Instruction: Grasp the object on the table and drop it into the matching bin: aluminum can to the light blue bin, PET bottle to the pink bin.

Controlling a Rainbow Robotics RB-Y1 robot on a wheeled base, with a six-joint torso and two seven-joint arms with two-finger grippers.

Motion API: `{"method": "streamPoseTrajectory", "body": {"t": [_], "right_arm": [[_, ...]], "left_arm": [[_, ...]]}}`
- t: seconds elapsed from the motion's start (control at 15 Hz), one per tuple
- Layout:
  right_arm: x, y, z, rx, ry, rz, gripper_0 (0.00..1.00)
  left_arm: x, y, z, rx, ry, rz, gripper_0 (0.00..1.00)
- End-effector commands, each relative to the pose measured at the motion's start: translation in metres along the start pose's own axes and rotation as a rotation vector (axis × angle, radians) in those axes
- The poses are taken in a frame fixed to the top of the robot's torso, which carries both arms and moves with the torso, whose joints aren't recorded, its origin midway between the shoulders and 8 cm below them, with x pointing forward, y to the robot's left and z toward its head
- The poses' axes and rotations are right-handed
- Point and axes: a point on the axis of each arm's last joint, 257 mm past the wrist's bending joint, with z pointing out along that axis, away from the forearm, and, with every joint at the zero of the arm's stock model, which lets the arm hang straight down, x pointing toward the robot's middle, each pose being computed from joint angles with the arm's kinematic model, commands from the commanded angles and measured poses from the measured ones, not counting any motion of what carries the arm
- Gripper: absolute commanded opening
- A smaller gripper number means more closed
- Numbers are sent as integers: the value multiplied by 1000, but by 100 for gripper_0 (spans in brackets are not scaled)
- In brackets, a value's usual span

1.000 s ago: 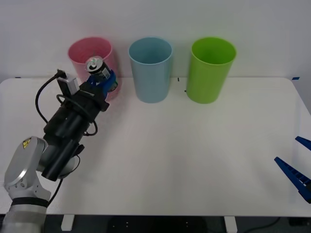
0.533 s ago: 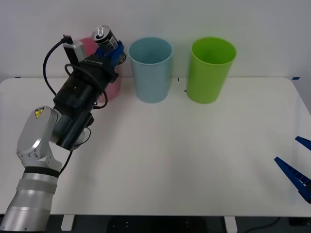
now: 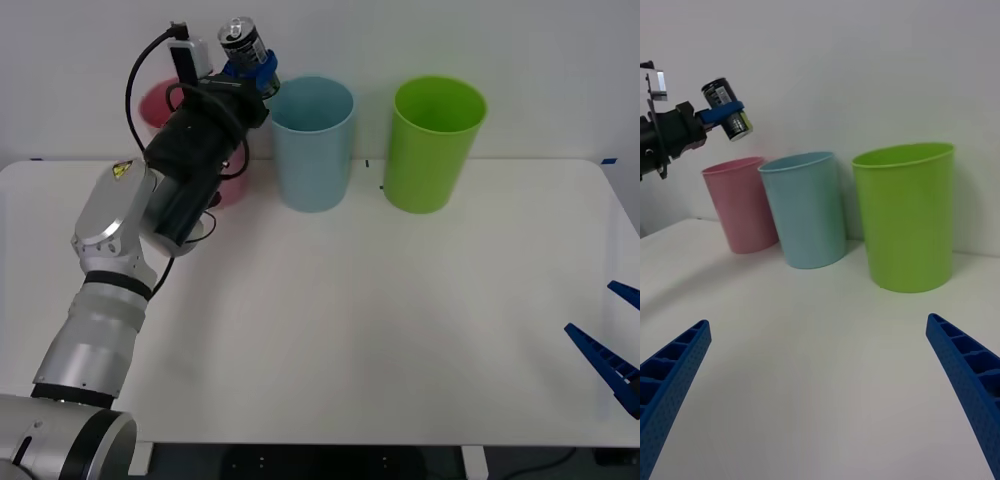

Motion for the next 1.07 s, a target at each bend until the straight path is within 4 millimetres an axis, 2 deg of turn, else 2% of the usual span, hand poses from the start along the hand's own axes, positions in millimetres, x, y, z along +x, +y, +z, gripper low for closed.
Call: {"method": "streamPoseTrajectory", "body": {"t": [0.07, 0.27, 0.6, 1.07], "right_arm": [[0, 0, 0, 0, 0, 0, 100], [0, 0, 0, 0, 0, 0, 100], [0, 0, 0, 0, 0, 0, 100], [0, 0, 0, 0, 0, 0, 100]], "left_arm": [[6, -10, 26, 4, 38, 22, 0], [18, -22, 50, 15, 90, 38, 0], [22, -40, 79, 13, 142, 78, 0], [23, -50, 84, 11, 149, 94, 0]]}}
